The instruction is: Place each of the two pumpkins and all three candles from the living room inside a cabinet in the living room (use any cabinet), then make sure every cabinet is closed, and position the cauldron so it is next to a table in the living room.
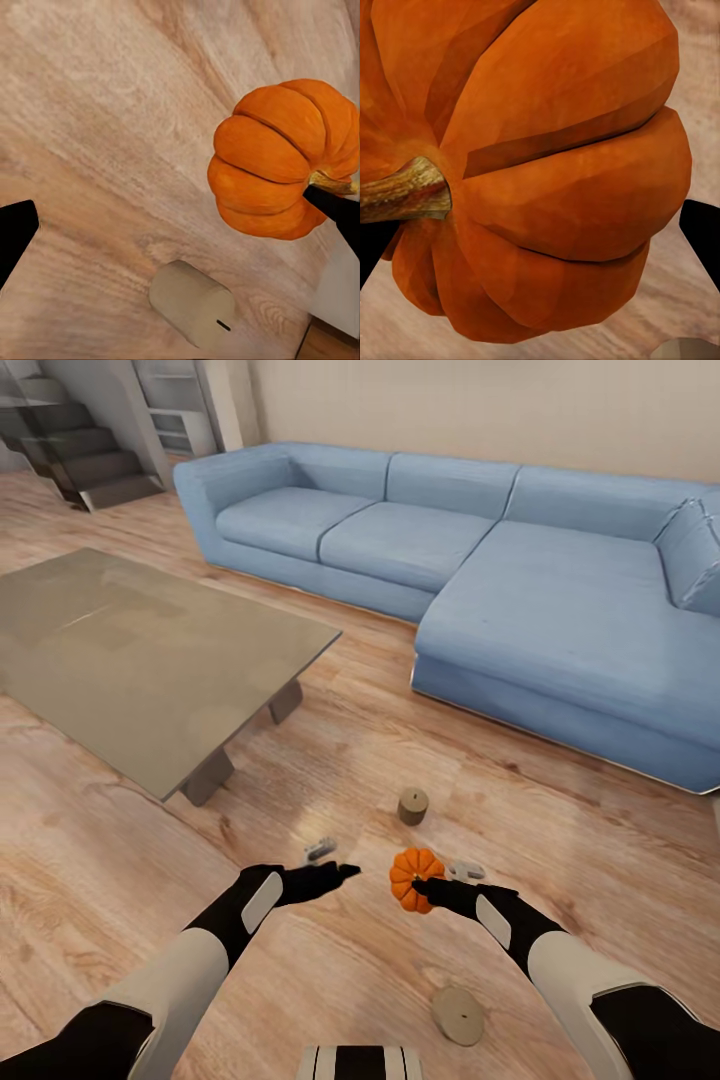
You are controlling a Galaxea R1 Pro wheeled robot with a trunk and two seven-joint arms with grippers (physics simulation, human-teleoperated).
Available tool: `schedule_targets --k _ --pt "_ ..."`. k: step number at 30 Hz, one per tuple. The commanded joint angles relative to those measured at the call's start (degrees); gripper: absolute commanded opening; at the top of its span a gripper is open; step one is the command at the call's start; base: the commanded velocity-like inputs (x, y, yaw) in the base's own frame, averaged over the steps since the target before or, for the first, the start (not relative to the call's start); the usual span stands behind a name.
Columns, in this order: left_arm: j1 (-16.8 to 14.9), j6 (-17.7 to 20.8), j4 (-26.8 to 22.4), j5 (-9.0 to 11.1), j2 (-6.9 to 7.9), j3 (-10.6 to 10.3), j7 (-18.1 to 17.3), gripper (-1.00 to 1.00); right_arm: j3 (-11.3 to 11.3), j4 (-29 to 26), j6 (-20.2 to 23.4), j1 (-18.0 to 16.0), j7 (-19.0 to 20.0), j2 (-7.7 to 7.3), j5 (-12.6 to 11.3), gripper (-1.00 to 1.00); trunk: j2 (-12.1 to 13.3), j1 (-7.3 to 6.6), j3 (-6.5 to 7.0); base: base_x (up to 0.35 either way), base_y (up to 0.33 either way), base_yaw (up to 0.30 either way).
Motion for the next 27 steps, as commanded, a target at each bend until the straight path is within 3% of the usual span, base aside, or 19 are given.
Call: schedule_targets --k 1,15,27 --pt "-0.02 -0.08 0.04 0.2 0.02 -0.13 -0.01 1.0 0.48 -0.08 0.26 -0.01 0.03 -0.06 -0.57 -1.0 -0.01 -0.01 0.06 0.0 0.0 0.066" --pt "-0.02 -0.52 0.14 0.17 0.02 -0.2 -0.01 1.0 0.48 -0.08 0.26 -0.01 0.02 -0.08 -0.57 -1.0 -0.01 -0.01 1.27 -0.01 0.0 0.069" --pt "-0.02 -0.52 0.14 0.14 0.02 -0.22 -0.01 1.0 0.48 -0.08 0.26 -0.01 0.02 -0.08 -0.6 -1.0 -0.01 -0.01 1.82 -0.279 0.0 0.055"
